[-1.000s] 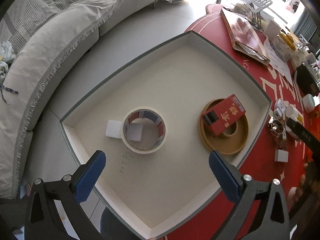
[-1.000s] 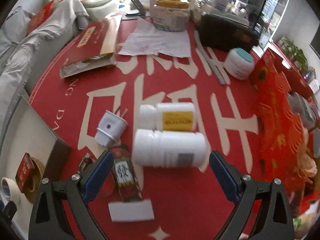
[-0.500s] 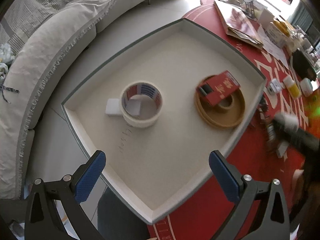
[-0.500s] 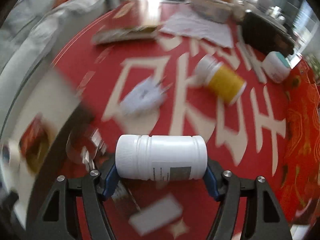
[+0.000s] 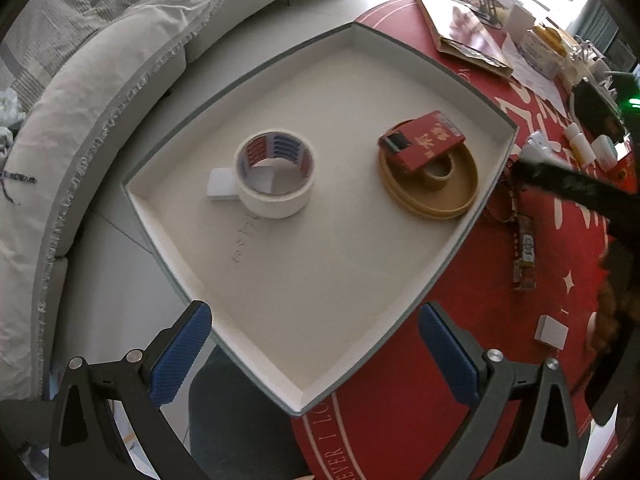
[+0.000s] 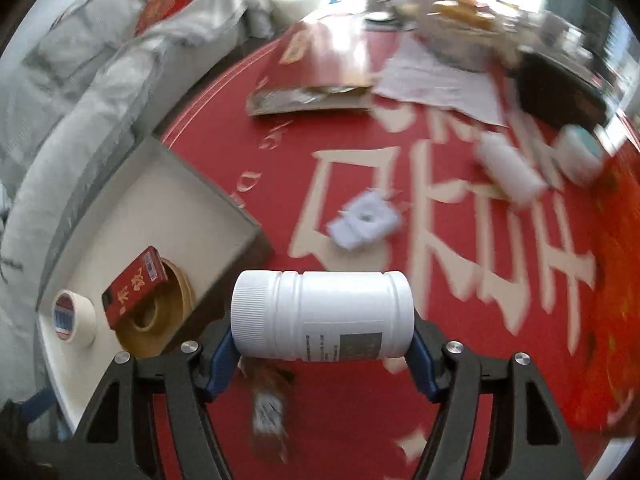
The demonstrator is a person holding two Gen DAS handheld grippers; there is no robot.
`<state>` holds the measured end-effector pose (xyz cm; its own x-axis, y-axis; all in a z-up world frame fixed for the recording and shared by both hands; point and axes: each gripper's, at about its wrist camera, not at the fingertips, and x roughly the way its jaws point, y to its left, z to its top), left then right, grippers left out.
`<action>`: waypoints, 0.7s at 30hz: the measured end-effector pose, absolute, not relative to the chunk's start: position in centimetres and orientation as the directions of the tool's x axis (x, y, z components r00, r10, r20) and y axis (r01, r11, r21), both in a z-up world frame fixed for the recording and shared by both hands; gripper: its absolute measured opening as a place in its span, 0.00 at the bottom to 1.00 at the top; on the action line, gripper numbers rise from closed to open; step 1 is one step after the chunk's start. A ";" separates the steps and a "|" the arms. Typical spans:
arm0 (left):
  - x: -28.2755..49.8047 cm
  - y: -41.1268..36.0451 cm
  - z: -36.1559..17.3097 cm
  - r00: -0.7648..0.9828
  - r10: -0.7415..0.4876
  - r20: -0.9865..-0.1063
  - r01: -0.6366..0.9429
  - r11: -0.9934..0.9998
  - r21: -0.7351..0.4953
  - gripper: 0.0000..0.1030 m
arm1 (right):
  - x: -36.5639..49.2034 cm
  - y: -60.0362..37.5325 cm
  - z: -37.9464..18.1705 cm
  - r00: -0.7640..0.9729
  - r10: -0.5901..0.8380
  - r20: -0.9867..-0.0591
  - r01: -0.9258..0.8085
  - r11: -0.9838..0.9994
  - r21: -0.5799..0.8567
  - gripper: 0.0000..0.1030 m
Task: Organize rigid objects
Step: 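Grasp the large white pill bottle with the right gripper while the left moves to the table, then grasp the metal hose clamp on the table with the left gripper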
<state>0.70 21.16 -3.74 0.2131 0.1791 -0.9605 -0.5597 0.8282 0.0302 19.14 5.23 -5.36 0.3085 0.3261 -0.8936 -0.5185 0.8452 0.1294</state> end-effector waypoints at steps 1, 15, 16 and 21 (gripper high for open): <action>0.6 21.2 -3.7 0.213 0.178 -0.961 -0.561 0.827 0.029 1.00 | 19.1 6.0 -5.8 0.287 0.304 -0.908 -0.540 0.835 0.109 0.69; 1.2 15.1 -2.9 0.254 0.147 -0.956 -0.433 0.901 0.023 1.00 | 10.0 -2.4 -5.7 0.143 0.286 -0.947 -0.562 0.811 0.160 0.69; 1.3 14.4 -2.9 0.254 0.140 -0.957 -0.418 0.908 0.022 1.00 | 9.9 -4.1 -5.2 0.164 0.311 -0.936 -0.511 0.838 0.189 0.69; 1.3 9.7 -4.1 0.241 0.150 -0.959 -0.283 0.956 0.079 1.00 | 8.1 -10.1 -3.8 0.204 0.352 -0.913 -0.409 0.878 0.247 0.69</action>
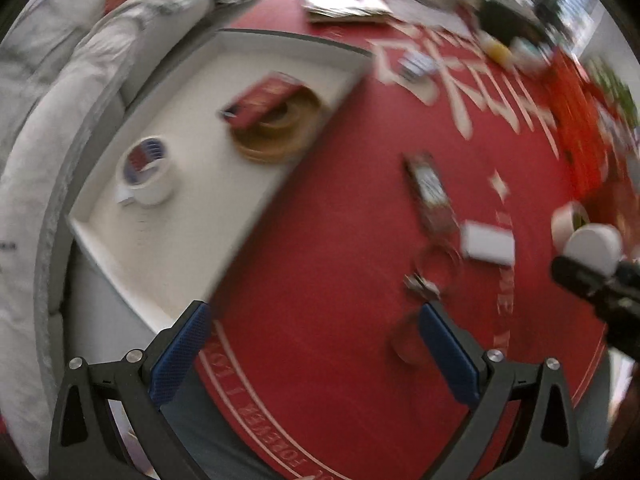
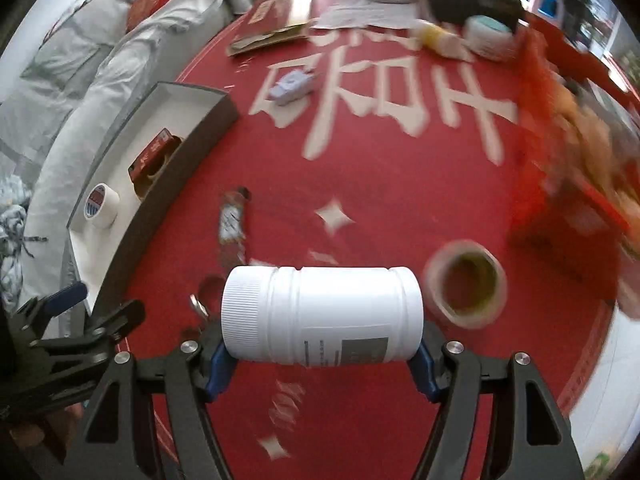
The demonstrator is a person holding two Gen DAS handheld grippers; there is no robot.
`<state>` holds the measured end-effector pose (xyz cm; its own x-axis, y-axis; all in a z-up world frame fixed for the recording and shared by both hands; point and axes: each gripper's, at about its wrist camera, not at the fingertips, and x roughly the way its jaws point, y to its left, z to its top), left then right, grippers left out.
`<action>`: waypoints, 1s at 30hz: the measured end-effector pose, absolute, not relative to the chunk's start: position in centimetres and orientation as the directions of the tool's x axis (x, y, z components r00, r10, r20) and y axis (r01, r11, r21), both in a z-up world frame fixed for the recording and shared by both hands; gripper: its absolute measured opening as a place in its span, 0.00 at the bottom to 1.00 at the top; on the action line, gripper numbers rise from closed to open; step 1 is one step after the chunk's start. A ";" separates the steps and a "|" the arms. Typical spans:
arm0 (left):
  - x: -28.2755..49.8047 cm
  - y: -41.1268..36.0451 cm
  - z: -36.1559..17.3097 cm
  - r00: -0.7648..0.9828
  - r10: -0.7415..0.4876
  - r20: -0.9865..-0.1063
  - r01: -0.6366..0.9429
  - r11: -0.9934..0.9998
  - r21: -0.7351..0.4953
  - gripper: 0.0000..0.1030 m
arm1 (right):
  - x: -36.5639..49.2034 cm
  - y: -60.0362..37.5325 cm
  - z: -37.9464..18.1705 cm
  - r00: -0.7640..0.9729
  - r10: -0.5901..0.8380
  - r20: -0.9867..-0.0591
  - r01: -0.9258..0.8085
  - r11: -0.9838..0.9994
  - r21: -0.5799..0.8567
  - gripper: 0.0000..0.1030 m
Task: Organize rigid objects
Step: 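Grasp the metal hose clamp on the table with the left gripper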
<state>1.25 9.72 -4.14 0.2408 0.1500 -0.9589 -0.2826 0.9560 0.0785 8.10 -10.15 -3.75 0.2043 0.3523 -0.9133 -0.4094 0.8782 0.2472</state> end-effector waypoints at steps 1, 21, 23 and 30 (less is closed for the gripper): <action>1.1 8.9 -4.5 0.236 0.155 -0.959 -0.261 0.961 0.091 1.00 | 7.4 -11.1 -3.5 0.206 0.354 -0.912 -0.397 0.882 0.253 0.69; 2.5 5.9 -8.4 0.235 0.083 -0.968 -0.295 0.955 0.010 0.97 | 4.5 -16.0 -5.4 0.164 0.383 -0.909 -0.262 0.905 0.334 0.69; 2.6 5.3 -7.8 0.250 0.076 -0.965 -0.261 0.965 0.009 0.83 | 4.4 -16.0 -4.9 0.176 0.384 -0.906 -0.272 0.904 0.330 0.69; 2.0 3.4 -6.5 0.232 0.060 -0.971 -0.194 0.981 0.014 0.43 | 3.7 -15.8 -3.5 0.216 0.388 -0.896 -0.290 0.902 0.321 0.69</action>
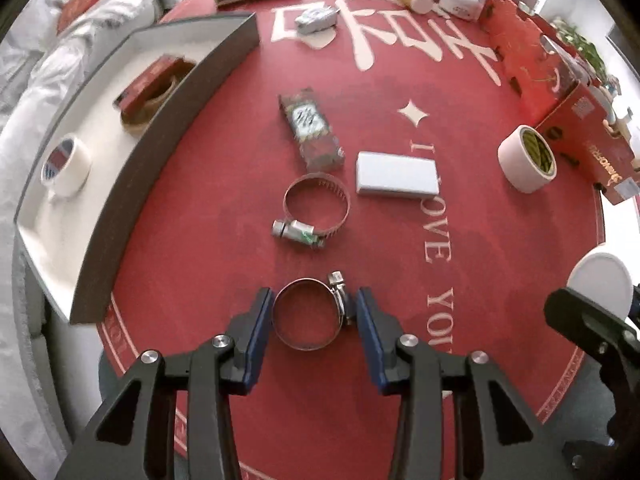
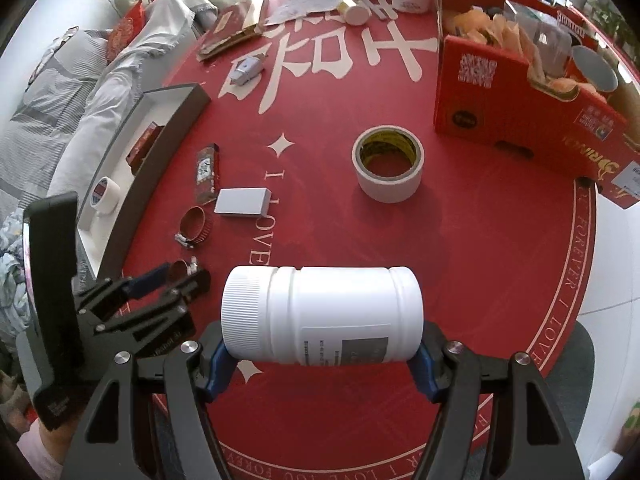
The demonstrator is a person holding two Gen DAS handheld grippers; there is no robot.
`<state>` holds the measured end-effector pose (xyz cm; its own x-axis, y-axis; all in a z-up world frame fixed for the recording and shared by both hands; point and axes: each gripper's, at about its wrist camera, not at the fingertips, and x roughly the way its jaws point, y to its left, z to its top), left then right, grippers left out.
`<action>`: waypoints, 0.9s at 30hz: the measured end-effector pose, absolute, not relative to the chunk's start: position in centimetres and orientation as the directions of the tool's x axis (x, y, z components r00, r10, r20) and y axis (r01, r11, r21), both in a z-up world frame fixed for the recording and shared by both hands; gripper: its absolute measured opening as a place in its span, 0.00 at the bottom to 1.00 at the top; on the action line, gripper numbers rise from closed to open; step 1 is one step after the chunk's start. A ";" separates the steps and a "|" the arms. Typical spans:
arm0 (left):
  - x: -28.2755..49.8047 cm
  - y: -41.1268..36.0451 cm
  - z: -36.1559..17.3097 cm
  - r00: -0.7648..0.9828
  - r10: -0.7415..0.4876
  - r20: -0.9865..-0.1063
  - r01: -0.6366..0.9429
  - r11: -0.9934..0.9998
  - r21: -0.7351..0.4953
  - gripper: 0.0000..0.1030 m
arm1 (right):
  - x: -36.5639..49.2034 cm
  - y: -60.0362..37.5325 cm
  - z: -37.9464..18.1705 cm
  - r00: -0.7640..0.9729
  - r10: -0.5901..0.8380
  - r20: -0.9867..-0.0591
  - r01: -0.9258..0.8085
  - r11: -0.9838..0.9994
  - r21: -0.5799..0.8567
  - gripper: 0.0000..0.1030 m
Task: Organize rigid objects
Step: 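Grasp the metal hose clamp on the table with the left gripper, then carry the hose clamp with the left gripper while the right carries the pill bottle over the white box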
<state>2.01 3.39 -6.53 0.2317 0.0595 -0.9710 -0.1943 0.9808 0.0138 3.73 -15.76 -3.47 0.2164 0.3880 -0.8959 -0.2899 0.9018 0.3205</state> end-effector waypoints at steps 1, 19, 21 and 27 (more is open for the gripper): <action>1.8 3.5 -6.1 0.239 0.055 -0.970 -0.205 0.979 0.005 0.43 | 3.6 -15.8 -3.3 0.223 0.387 -0.895 -0.292 0.902 0.318 0.69; 0.7 9.9 14.2 0.608 0.140 -0.781 -0.349 0.931 -0.105 0.44 | 6.0 -11.8 10.0 0.415 0.525 -0.743 -0.417 0.836 0.358 0.69; 0.6 11.5 17.4 0.649 0.163 -0.743 -0.373 0.919 -0.124 0.44 | 6.7 -10.4 12.3 0.426 0.560 -0.711 -0.448 0.813 0.371 0.69; 1.0 16.1 23.3 0.704 0.306 -0.641 -0.475 0.874 -0.104 0.44 | 8.6 -5.7 19.7 0.475 0.631 -0.613 -0.548 0.758 0.354 0.69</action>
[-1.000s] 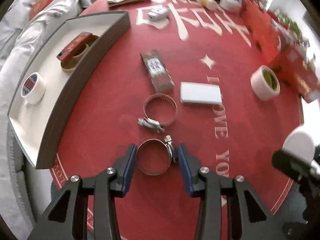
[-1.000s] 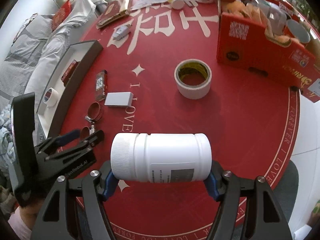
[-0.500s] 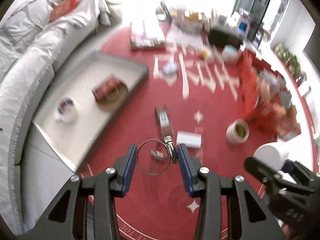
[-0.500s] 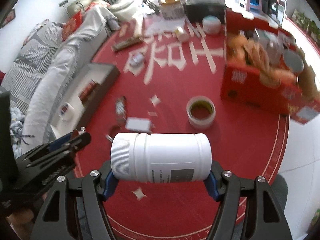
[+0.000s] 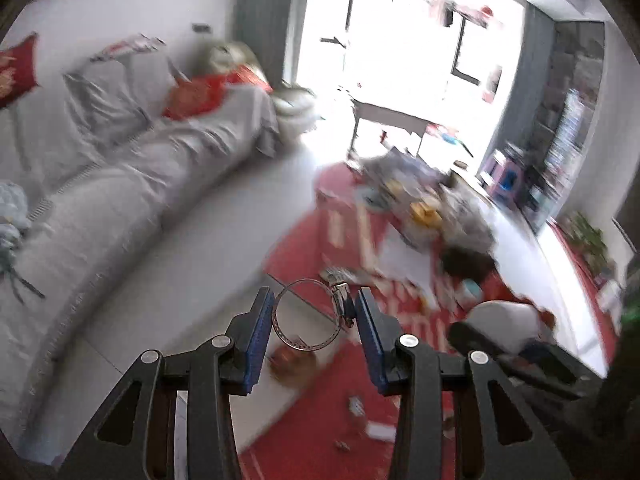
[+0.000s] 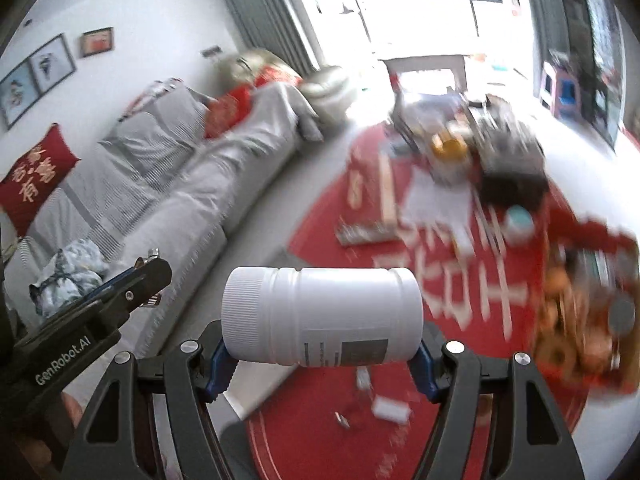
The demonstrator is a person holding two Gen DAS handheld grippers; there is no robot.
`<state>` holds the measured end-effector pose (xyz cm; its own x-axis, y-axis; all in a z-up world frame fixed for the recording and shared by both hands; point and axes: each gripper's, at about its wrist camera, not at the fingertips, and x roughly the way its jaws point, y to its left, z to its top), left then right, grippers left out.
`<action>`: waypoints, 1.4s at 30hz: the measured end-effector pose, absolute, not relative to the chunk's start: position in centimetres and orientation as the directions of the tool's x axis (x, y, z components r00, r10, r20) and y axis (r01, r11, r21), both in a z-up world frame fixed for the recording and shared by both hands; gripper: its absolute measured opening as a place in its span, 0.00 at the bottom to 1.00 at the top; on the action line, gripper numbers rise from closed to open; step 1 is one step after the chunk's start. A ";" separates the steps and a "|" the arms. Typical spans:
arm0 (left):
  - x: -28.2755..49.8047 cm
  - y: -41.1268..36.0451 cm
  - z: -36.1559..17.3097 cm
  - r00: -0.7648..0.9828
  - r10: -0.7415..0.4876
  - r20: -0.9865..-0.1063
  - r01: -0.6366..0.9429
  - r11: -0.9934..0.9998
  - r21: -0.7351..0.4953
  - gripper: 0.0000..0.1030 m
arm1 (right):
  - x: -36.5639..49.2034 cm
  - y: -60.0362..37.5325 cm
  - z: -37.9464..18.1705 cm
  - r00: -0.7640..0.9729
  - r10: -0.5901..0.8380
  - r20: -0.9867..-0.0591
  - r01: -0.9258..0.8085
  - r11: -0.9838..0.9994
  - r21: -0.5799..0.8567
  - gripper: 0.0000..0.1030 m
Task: Organize rigid objects
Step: 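Carry the hose clamp with the left gripper while the right carries the pill bottle over the white box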
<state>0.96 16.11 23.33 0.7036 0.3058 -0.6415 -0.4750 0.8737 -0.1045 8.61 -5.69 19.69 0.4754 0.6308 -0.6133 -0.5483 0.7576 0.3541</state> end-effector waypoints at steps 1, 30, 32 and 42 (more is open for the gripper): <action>1.0 16.9 23.6 0.699 0.330 -0.635 -0.494 0.864 -0.095 0.44 | 8.9 -4.9 20.6 0.480 0.639 -0.601 -0.559 0.751 0.351 0.69; 9.2 29.2 0.4 0.287 0.395 -0.873 -0.709 0.700 0.084 0.44 | 16.6 13.1 5.1 0.291 0.481 -0.827 -0.632 0.746 0.211 0.69; 9.4 29.4 0.0 0.280 0.392 -0.876 -0.711 0.698 0.085 0.44 | 16.9 13.5 4.6 0.284 0.476 -0.832 -0.636 0.743 0.208 0.69; 9.9 29.8 -1.6 0.255 0.376 -0.891 -0.712 0.696 0.089 0.44 | 17.5 14.5 3.3 0.263 0.465 -0.845 -0.639 0.740 0.208 0.69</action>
<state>9.89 29.76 -1.59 0.2553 0.3756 -0.8909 -0.7124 0.6961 0.0893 17.47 14.50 3.29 0.2633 0.4655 -0.8450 -0.6395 0.7400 0.2084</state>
